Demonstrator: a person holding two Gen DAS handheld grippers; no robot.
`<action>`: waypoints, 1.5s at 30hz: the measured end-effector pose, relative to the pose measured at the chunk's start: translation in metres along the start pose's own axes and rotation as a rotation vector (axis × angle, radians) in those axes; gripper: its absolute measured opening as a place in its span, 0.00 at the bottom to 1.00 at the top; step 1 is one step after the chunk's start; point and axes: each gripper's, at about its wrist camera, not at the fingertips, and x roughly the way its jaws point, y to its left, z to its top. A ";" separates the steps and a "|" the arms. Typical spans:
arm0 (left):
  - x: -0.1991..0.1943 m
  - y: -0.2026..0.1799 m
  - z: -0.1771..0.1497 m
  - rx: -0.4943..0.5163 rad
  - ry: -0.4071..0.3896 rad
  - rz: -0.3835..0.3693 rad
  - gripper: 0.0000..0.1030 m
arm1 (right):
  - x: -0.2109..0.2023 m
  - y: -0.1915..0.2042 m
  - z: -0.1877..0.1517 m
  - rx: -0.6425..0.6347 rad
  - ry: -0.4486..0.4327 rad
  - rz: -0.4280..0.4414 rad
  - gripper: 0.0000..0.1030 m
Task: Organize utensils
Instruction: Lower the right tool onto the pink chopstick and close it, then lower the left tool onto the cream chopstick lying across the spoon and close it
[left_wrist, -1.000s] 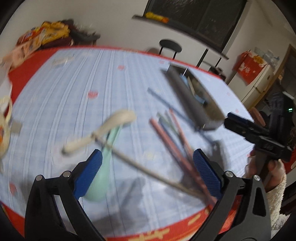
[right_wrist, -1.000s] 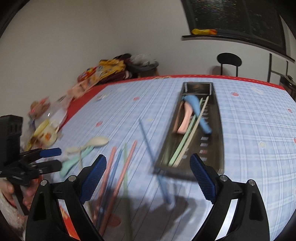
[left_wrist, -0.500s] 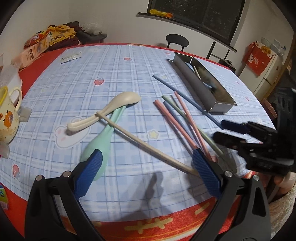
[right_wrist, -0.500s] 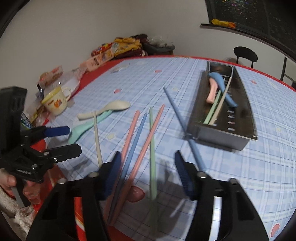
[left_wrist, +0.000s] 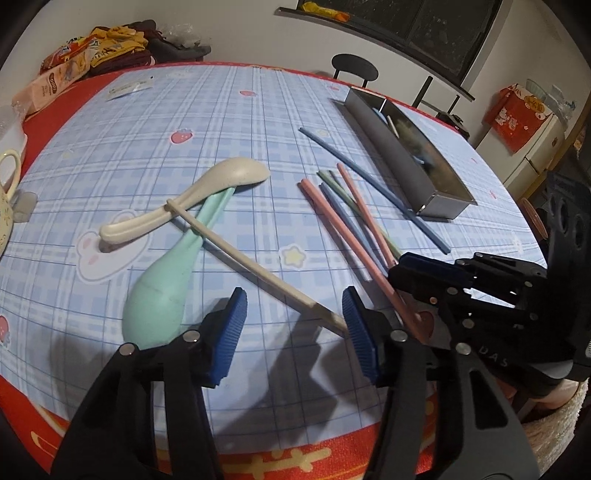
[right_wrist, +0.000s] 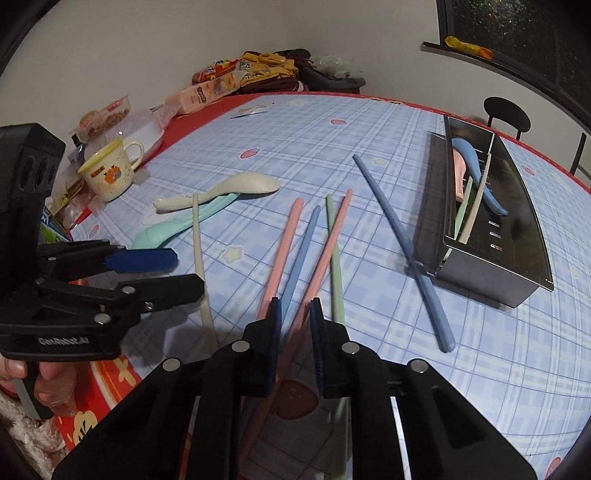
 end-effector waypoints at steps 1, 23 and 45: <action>0.002 0.000 0.000 -0.003 0.003 0.002 0.51 | 0.000 -0.001 0.000 0.003 -0.001 -0.003 0.15; 0.016 -0.028 -0.006 0.154 -0.039 0.149 0.51 | 0.007 0.008 -0.002 -0.053 0.008 -0.077 0.07; 0.012 -0.018 0.000 0.176 0.005 0.085 0.27 | 0.005 0.003 -0.003 -0.021 0.002 -0.059 0.06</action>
